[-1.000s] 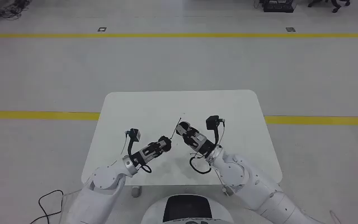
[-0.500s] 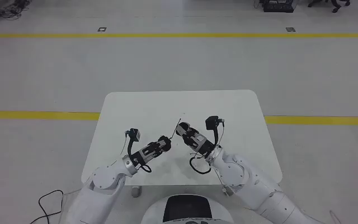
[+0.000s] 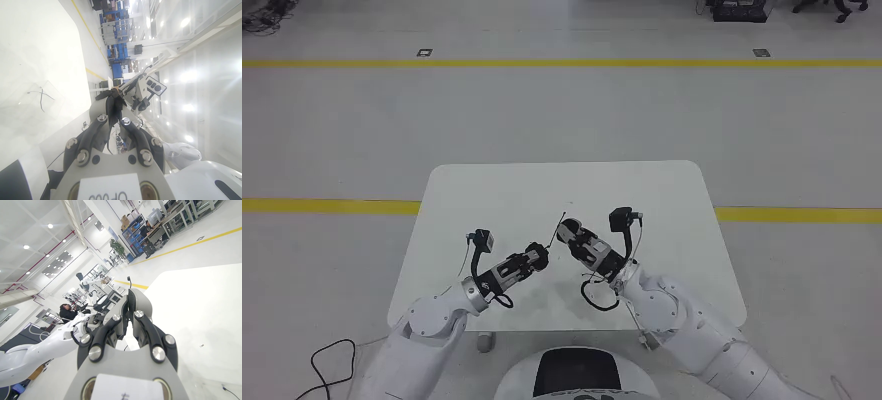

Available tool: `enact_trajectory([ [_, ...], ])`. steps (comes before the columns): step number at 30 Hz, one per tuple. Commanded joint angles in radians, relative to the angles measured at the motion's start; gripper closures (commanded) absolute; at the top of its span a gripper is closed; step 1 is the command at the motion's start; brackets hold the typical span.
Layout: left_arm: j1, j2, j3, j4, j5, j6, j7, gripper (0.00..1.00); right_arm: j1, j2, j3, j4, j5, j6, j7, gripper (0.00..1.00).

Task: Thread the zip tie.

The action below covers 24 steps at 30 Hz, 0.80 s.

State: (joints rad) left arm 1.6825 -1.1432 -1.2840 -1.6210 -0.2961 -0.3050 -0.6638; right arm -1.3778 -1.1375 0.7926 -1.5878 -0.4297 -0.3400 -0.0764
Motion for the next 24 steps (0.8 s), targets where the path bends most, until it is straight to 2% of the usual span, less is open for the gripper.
enact_trajectory([
  [1,0.000,0.001,0.001,0.000,0.000,0.000,0.002,1.00,0.000,0.000,0.001,-0.002,-0.002,0.000,-0.002,1.00],
  [24,-0.001,0.016,0.014,-0.006,-0.018,-0.006,0.010,1.00,0.000,-0.003,0.001,0.001,-0.005,0.000,0.001,1.00],
])
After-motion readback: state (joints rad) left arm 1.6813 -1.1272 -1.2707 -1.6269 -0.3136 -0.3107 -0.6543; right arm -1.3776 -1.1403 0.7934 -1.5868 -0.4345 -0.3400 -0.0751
